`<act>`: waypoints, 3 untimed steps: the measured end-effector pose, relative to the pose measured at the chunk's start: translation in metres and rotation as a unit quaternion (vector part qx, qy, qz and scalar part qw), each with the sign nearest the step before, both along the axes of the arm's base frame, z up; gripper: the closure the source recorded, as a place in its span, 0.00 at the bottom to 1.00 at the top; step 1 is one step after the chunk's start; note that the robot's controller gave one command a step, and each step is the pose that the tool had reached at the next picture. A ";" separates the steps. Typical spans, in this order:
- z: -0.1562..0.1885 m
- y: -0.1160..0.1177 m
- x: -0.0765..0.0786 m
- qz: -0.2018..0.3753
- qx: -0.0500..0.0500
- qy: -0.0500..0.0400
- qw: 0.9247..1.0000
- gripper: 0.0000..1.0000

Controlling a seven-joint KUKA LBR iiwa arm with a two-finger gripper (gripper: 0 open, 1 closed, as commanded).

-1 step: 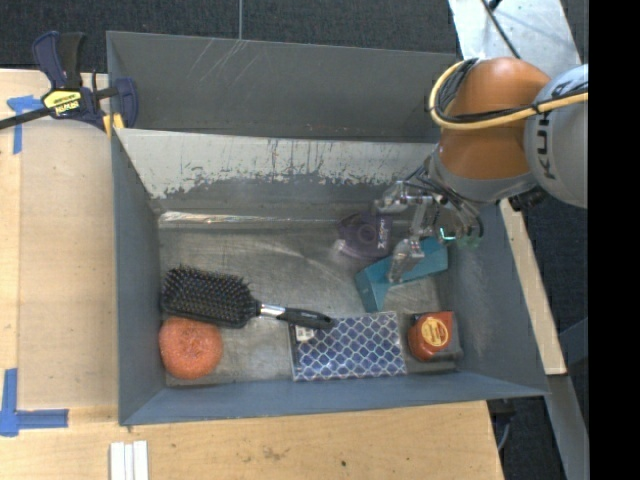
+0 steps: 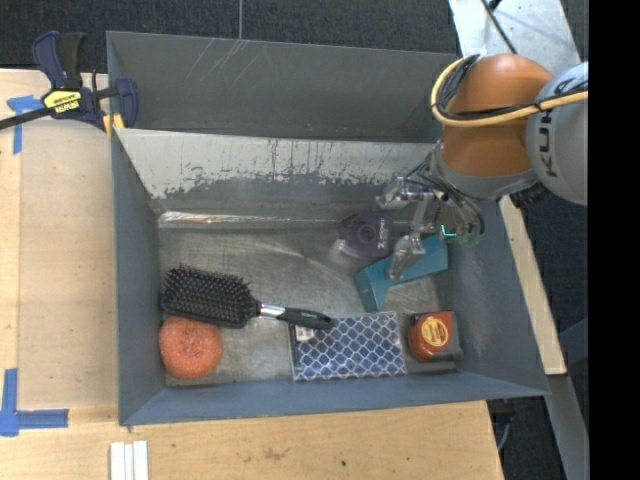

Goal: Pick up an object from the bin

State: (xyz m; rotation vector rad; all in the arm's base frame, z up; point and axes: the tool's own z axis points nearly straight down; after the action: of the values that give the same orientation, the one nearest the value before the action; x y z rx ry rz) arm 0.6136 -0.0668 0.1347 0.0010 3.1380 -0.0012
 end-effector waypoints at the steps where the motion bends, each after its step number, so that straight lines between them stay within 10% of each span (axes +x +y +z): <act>1: -0.024 0.003 0.000 0.100 0.000 -0.003 0.995 0.00; 2: -0.024 0.004 0.000 0.127 0.001 -0.005 0.992 1.00; 3: -0.023 0.005 0.002 0.126 0.002 -0.007 0.992 0.00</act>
Offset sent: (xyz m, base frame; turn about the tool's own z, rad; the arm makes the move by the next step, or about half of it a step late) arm -0.0066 0.0061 -0.0647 -0.0533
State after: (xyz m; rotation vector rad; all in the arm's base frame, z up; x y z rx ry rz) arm 0.6152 -0.0622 0.1118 -0.3936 3.0987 0.0051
